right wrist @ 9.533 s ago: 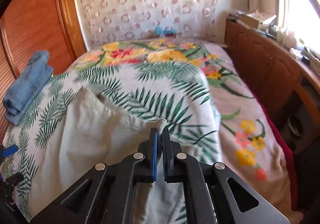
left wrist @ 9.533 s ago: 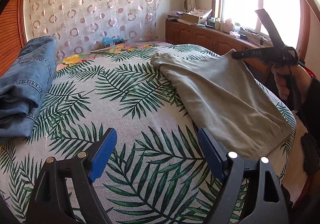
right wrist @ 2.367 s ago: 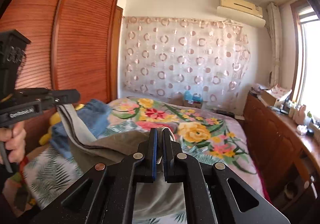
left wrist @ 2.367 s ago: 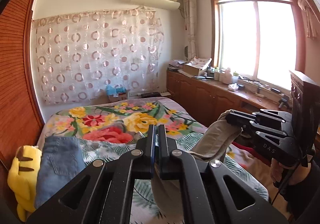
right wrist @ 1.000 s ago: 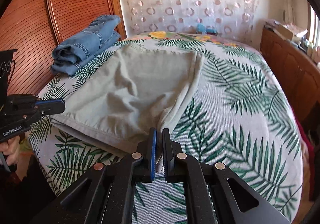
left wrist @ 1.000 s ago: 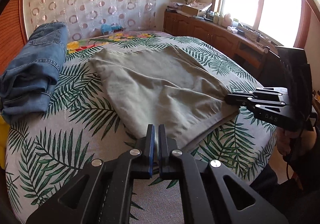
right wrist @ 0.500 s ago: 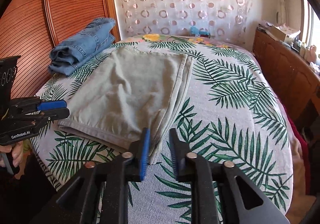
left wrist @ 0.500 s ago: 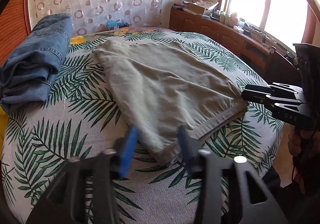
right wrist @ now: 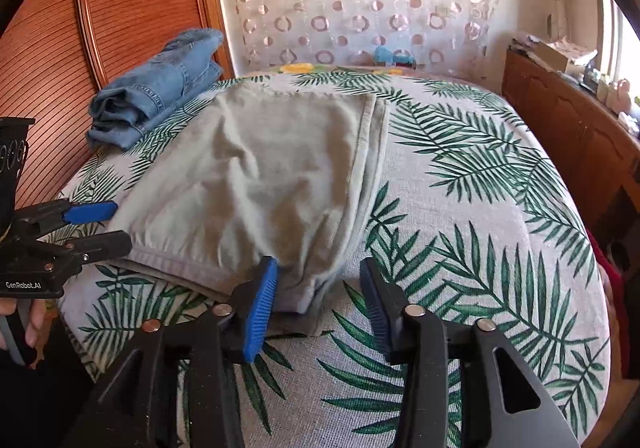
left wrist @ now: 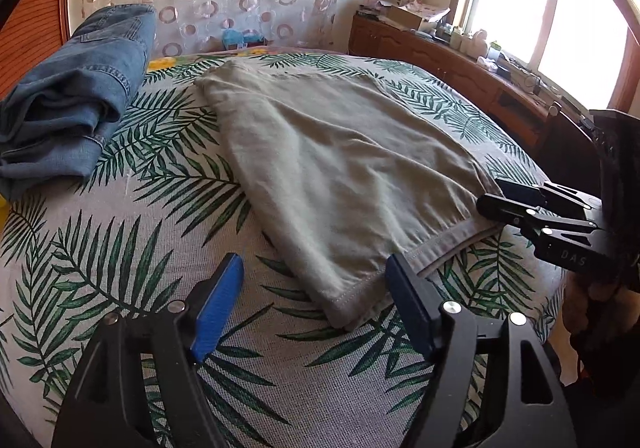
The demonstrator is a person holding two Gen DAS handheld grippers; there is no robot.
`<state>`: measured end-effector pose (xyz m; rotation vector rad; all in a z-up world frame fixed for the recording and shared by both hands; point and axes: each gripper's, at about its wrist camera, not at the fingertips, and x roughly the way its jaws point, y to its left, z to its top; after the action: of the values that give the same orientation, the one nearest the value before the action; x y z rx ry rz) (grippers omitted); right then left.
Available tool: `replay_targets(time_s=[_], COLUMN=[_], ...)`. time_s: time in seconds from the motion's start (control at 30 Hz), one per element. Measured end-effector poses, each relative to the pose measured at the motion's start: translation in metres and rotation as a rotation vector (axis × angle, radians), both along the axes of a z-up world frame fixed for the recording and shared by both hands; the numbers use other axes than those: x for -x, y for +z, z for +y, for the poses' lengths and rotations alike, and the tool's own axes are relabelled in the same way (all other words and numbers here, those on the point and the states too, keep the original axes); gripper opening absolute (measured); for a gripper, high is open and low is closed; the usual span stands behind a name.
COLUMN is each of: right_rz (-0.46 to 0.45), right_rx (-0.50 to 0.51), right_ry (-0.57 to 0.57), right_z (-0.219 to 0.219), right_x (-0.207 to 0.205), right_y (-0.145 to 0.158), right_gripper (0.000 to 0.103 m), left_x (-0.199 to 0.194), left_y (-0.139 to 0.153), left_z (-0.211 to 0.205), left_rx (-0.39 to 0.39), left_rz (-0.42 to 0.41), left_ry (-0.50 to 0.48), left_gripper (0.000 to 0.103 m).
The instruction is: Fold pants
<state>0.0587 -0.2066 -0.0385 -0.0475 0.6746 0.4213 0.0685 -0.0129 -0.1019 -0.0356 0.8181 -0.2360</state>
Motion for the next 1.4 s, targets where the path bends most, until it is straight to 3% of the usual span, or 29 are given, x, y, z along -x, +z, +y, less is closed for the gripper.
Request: replay_targets(time_s=[0.3,0.43,0.47,0.53,0.57,0.63,0.7,0.83,0.87,1.03,1.17,1.4], right_rz=[-0.044,-0.039,-0.039,-0.035,-0.033,-0.028,-0.012,0.000,0.001,0.020,0.027,-0.013], right_rx=[0.001,0.016,0.018,0.022,0.025,0.027,0.007,-0.003,-0.008,-0.044,-0.069,-0.085], right_ry=[-0.014,-0.009,-0.007,-0.004,-0.003,0.007,0.034,0.058,0.057,0.068,0.065,0.082], right_z=[0.003,0.003,0.003,0.003,0.003,0.003,0.003,0.005,0.004,-0.004,-0.007,-0.010], right_x=[0.006,0.005,0.004,0.003,0.003,0.002,0.002,0.002,0.002,0.001,0.003,0.022], right_y=[-0.007,-0.006,-0.005,-0.004,-0.004,-0.003,-0.001,0.001,0.002,0.001,0.002,0.018], right_gripper=[0.053,0.053,0.053,0.053,0.053,0.049,0.032,0.017,0.012,0.009,0.009,0.009], left_x=[0.005,0.009,0.009,0.010,0.010,0.012,0.013,0.014,0.016,0.018,0.020,0.032], left_y=[-0.001,0.001,0.001,0.001,0.002,0.002,0.002,0.001,0.001,0.004,0.012,0.039], left_z=[0.003,0.002,0.002,0.000,-0.001,-0.002,-0.001,0.002,0.002,-0.007,-0.002,-0.003], left_rx=[0.028,0.029,0.036,0.064,0.068,0.063,0.069,0.084,0.083,0.040,0.073,0.058], left_rz=[-0.033,-0.033,-0.031,-0.018,-0.015,-0.016,-0.013,-0.006,-0.007,-0.029,-0.049,-0.106], left_ry=[0.021,0.010,0.004,-0.031,-0.033,-0.035,-0.032,-0.028,-0.032,-0.052,-0.057,-0.078], left_gripper=[0.076,0.060,0.048,0.032,0.030,0.029,0.029,0.029,0.023,0.010,0.009,0.009])
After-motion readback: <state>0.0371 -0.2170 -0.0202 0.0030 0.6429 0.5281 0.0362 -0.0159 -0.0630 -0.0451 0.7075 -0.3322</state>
